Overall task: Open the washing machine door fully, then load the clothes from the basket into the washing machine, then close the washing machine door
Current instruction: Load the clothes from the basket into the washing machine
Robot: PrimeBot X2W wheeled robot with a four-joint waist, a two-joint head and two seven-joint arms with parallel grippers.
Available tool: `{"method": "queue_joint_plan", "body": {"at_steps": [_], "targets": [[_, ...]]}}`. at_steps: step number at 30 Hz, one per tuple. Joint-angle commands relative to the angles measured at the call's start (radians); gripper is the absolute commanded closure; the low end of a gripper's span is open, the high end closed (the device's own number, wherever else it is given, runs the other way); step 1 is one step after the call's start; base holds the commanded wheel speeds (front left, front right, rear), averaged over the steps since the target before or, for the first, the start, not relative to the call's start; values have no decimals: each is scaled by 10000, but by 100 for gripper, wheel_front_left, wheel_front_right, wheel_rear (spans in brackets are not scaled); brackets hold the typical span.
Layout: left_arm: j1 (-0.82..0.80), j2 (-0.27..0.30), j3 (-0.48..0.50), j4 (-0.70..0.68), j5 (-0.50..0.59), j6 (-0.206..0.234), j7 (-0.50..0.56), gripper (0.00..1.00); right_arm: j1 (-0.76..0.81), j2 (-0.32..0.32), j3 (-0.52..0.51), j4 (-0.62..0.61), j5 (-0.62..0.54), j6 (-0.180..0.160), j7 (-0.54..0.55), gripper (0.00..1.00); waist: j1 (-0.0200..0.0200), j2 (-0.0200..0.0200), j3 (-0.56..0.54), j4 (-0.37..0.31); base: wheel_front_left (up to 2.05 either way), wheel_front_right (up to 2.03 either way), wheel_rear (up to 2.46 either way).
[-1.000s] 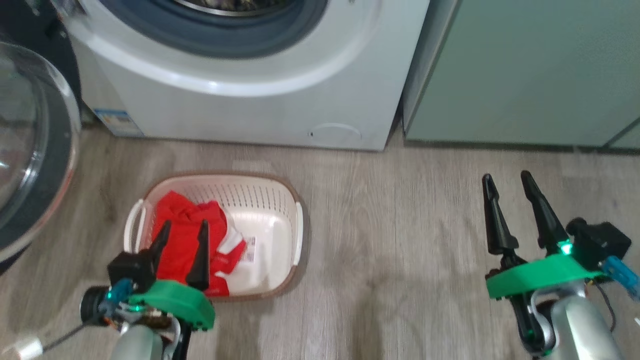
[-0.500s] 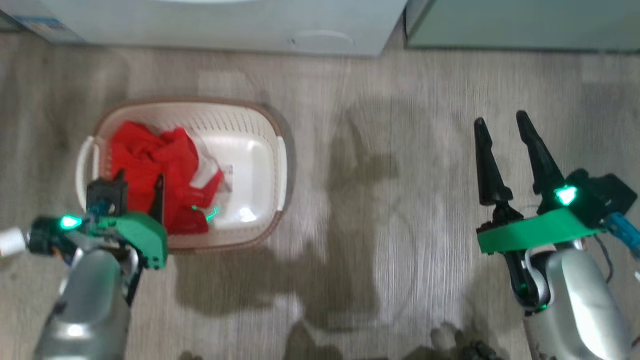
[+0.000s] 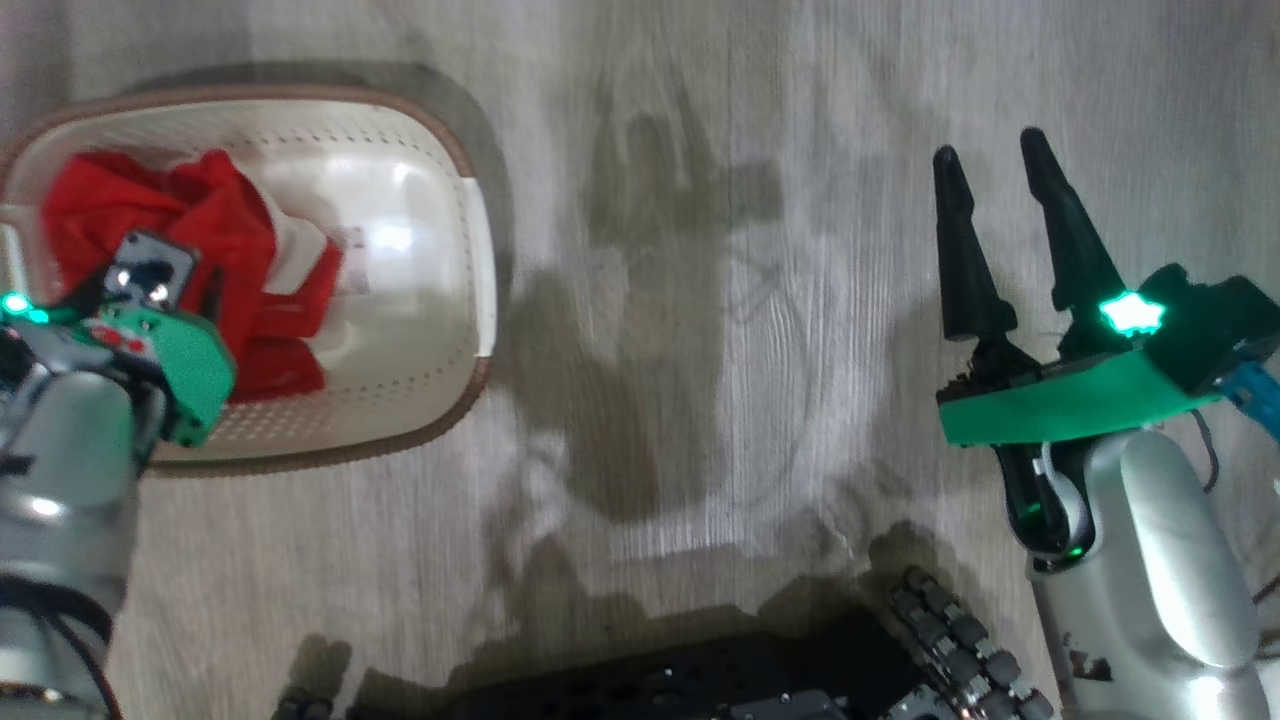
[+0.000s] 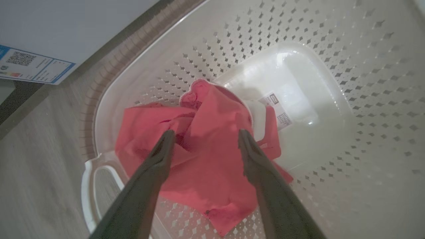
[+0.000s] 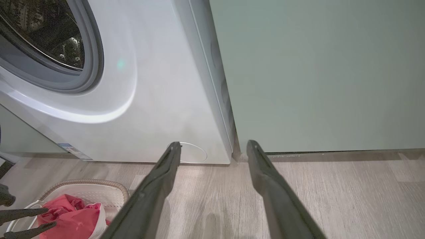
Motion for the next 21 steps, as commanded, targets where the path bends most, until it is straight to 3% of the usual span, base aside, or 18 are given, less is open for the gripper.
{"method": "queue_joint_plan", "body": {"at_steps": [1, 6, 21], "targets": [[-221, 672, 45, 259, 209, 29, 19, 0, 53, -7, 354, -406, 129, 0, -92, 0, -2, 0, 522, -362, 0, 0, 0], [-856, 996, -179, 974, 427, 334, 449, 0, -114, -7, 782, -524, 423, 0, -92, 0, -2, 0, 939, -697, 0, 0, 0], [-1635, 1530, -470, 1387, 427, 399, 1853, 0, -191, -7, 1064, -621, 335, 0, -92, 0, -2, 0, 1832, -1211, 0, 0, 0]]}}
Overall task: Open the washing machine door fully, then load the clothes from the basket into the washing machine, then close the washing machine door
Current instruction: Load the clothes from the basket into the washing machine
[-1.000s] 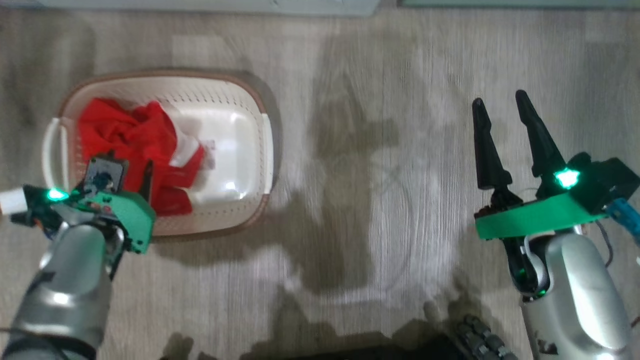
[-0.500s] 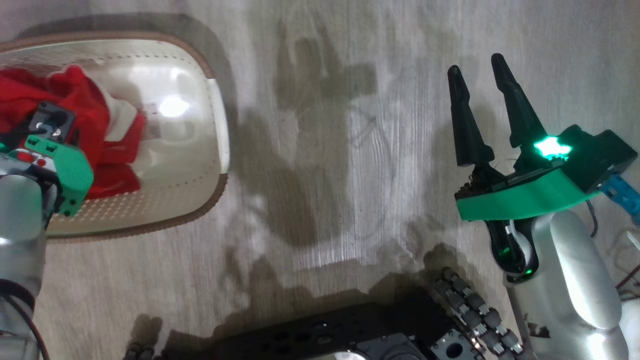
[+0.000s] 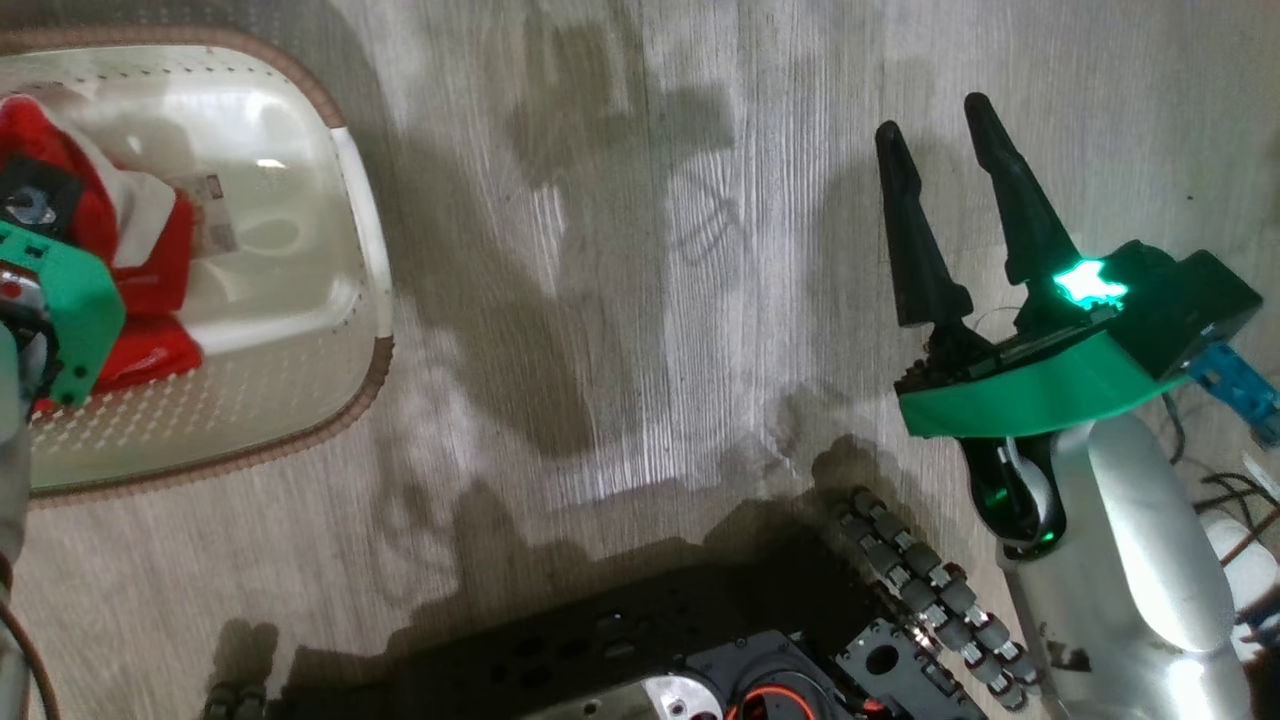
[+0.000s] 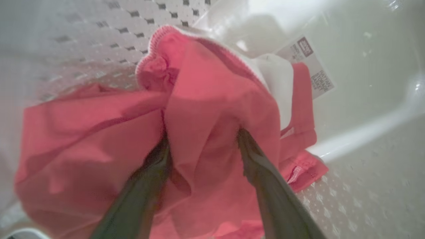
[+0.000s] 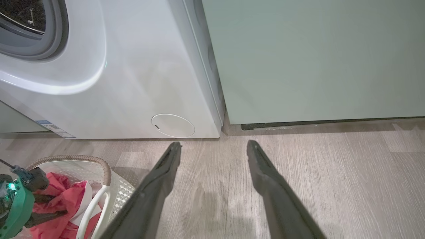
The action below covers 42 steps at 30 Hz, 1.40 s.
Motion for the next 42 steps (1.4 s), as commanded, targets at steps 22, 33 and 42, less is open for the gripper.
{"method": "queue_joint_plan", "body": {"at_steps": [22, 33, 42], "targets": [[409, 760, 203, 84, -822, -329, 1116, 100, 13, -3, 323, -152, 79, 0, -90, 0, -1, 0, -102, -210, 0, 0, 0], [1183, -56, 321, 85, -1424, -260, -246, 100, 78, -3, 81, 131, -114, 0, -90, 0, -1, 0, -1872, 389, 0, 0, 0], [1574, -634, 523, 40, -2005, -313, -1780, 100, 449, -3, -93, 448, -323, 0, -90, 0, -1, 0, -3510, 918, 0, 0, 0]]}}
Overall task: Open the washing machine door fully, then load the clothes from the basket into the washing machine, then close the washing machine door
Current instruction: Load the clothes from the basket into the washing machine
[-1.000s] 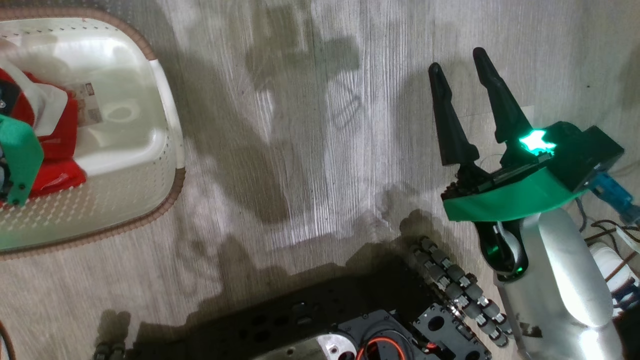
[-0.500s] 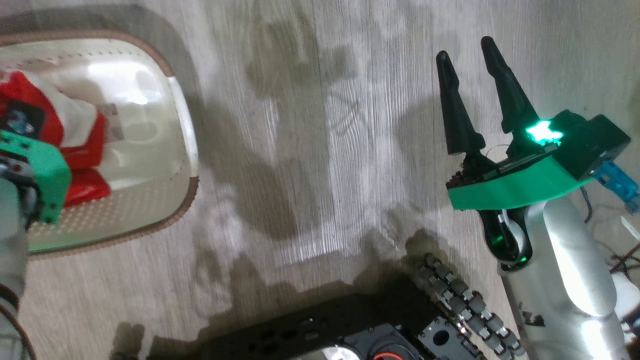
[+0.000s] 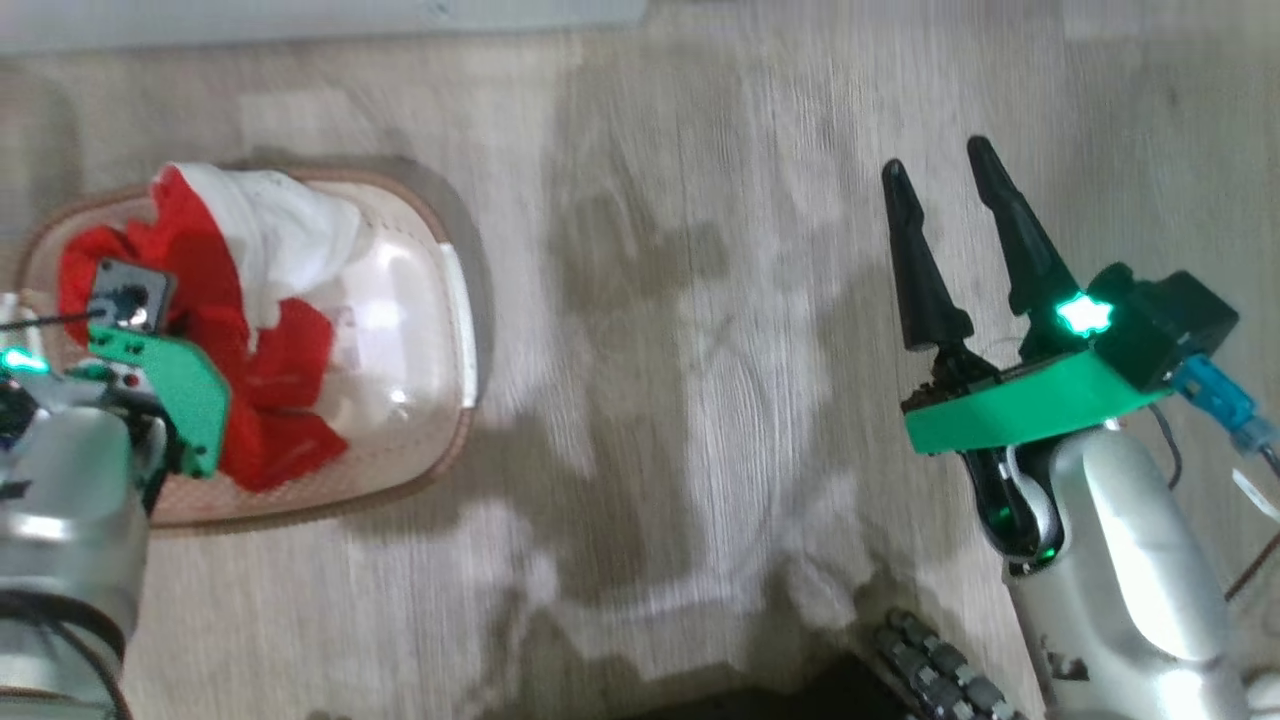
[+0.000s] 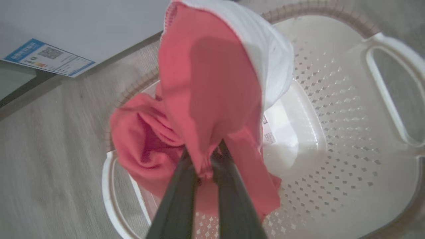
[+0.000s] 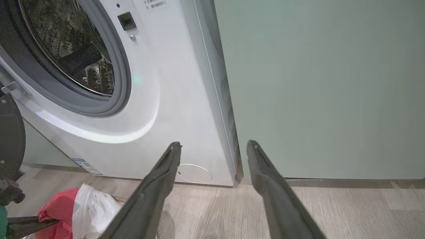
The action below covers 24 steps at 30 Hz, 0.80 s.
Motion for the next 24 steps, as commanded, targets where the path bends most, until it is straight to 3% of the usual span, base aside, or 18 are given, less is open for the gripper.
{"method": "queue_joint_plan", "body": {"at_steps": [1, 5, 18, 24], "targets": [[202, 314, 280, -187, -131, 11, -187, 100, 288, -1, 141, -227, -112, 0, -90, 0, 1, -1, -664, 347, 0, 0, 0], [508, 7, 358, -925, -335, 230, -285, 100, 481, -1, 91, -106, -169, 0, -90, 0, 1, -1, -1332, 542, 0, 0, 0], [2557, -831, 1009, -6154, -929, 793, -293, 100, 1247, -1, -325, 130, -349, 0, -90, 0, 1, -1, -3173, 1149, 0, 0, 0], [3651, -1159, 1408, -8355, -1116, 766, -294, 100, 1557, -1, -452, 186, -364, 0, -90, 0, 1, -1, -3876, 1291, 0, 0, 0]]}}
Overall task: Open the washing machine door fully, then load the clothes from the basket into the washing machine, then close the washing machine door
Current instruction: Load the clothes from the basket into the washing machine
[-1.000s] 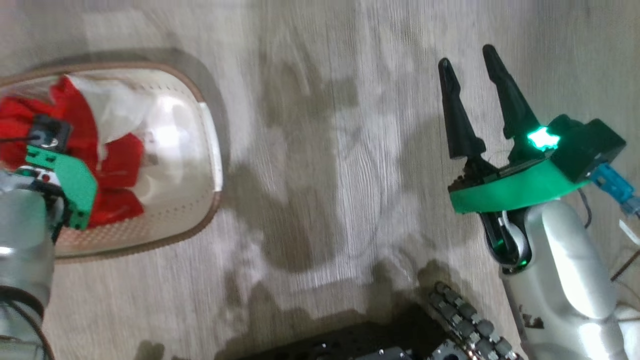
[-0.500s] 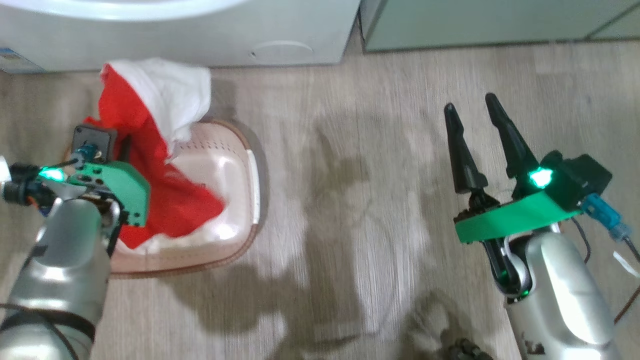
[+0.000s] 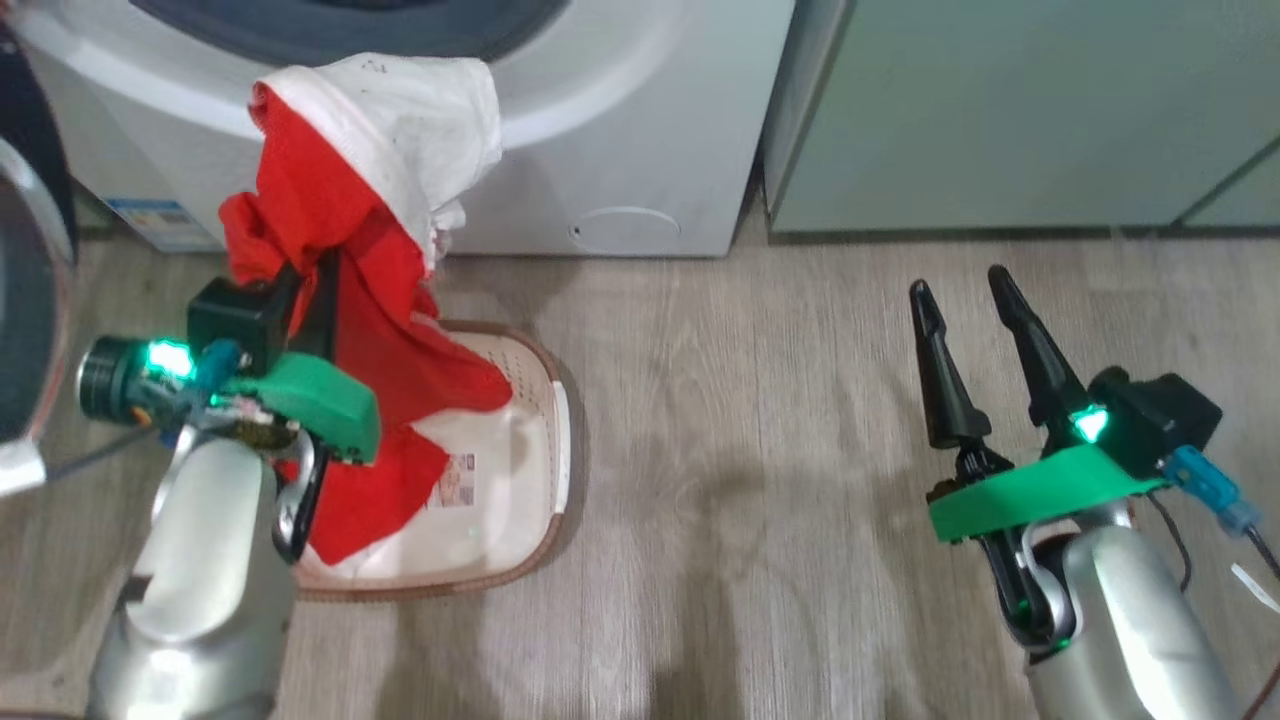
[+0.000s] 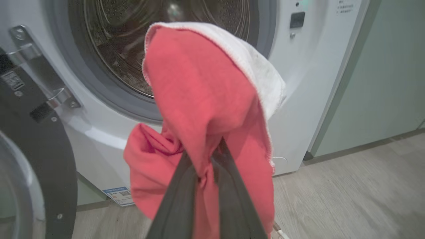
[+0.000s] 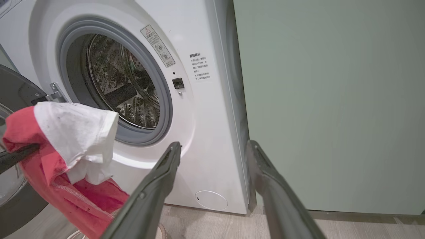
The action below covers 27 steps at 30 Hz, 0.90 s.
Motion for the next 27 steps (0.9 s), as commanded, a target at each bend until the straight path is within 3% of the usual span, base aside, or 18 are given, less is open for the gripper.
{"method": "queue_joint_plan", "body": {"at_steps": [1, 12, 27], "targets": [[43, 130, 439, -612, -89, -2, -125, 100, 57, 1, 172, -277, -53, 0, -90, 0, 1, -1, -329, 115, 0, 0, 0], [1970, -529, 938, -2596, -128, -438, -125, 100, 510, 1, -32, -329, -81, 0, -90, 0, 1, -1, -1288, 215, 0, 0, 0], [3919, -1173, 1141, -3516, -81, -412, -126, 100, 1129, 1, -101, -282, -10, 0, -90, 0, 1, -1, -2220, 162, 0, 0, 0]]}}
